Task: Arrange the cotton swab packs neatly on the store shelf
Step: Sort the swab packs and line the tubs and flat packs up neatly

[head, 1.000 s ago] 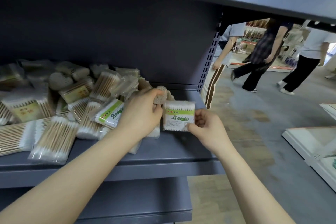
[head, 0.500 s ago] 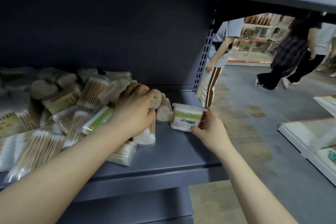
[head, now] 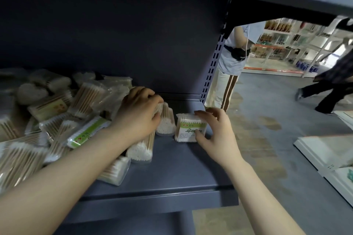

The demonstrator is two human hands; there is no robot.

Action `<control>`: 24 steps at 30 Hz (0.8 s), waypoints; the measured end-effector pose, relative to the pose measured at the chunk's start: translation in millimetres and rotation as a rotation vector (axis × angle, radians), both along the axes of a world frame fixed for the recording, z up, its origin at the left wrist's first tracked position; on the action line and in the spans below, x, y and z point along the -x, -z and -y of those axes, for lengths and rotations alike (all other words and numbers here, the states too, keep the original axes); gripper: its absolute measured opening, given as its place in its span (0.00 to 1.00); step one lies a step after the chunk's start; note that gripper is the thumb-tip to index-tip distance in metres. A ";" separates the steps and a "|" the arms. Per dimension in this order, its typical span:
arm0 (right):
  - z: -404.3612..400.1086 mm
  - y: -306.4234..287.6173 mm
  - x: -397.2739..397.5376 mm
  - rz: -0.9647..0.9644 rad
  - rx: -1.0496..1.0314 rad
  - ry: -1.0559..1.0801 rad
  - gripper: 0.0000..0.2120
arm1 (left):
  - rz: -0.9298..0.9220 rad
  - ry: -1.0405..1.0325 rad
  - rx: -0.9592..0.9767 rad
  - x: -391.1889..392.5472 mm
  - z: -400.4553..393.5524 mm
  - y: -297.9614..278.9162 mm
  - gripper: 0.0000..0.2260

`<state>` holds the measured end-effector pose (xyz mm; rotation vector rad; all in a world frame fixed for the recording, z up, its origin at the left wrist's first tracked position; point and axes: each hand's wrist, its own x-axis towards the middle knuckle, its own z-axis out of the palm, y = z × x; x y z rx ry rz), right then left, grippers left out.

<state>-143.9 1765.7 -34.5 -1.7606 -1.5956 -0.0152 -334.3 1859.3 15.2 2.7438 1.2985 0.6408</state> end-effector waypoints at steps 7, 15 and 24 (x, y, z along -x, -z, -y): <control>-2.8 -5.8 -9.5 0.126 0.027 -0.045 0.18 | -0.054 0.081 0.081 -8.3 0.2 0.0 0.23; -22.1 -4.4 -24.6 0.196 0.002 0.017 0.19 | -0.065 0.085 0.072 -19.6 -1.6 3.4 0.20; -57.9 -2.5 -41.3 0.240 0.018 0.016 0.20 | -0.008 0.057 0.040 -30.0 -18.4 6.5 0.15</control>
